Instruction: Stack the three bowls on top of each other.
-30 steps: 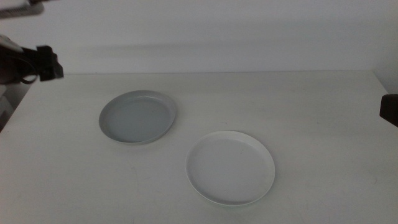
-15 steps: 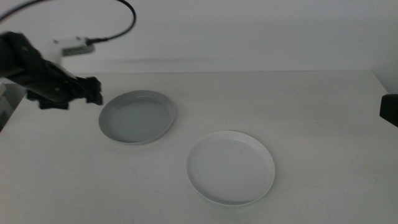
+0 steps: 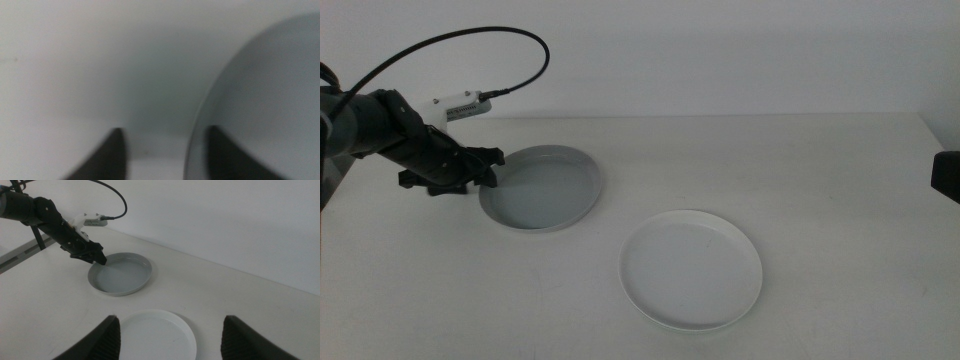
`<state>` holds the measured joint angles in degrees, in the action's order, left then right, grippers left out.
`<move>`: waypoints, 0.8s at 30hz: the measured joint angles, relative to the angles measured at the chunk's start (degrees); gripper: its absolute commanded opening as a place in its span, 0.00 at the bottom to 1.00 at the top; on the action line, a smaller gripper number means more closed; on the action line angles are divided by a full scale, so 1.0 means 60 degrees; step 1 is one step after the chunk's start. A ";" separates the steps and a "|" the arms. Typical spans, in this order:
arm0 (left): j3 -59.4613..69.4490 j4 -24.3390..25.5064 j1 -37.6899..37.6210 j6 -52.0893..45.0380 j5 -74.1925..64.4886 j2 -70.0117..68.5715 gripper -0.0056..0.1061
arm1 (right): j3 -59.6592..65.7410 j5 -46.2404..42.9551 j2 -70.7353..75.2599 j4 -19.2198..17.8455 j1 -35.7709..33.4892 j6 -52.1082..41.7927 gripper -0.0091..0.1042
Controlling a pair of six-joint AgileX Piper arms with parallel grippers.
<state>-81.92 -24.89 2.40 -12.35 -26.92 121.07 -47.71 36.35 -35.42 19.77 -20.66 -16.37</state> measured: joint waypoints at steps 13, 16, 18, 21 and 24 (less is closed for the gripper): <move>0.0417 -0.0229 -0.0051 -0.0011 -0.1334 -0.1503 0.05 | 0.0000 0.0000 0.0000 0.0000 0.0000 0.0000 0.54; 0.1046 -0.0217 -0.0421 -0.0011 -0.1461 -0.3068 0.05 | 0.0000 0.0000 0.0000 0.0000 0.0000 0.0000 0.54; 0.1557 -0.0229 -0.0930 -0.0011 -0.1440 -0.3946 0.05 | 0.0000 0.0000 0.0000 0.0000 0.0000 0.0000 0.54; 0.2256 -0.0229 -0.1844 -0.0011 -0.1407 -0.4837 0.05 | 0.0000 0.0000 0.0000 0.0000 0.0000 0.0000 0.54; 0.2545 -0.0229 -0.2751 0.0089 -0.1369 -0.5060 0.05 | 0.0000 0.0000 0.0000 0.0000 0.0000 0.0000 0.54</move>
<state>-66.65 -26.26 -14.11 -11.81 -35.14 90.71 -47.71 36.35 -35.42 19.77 -20.66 -16.37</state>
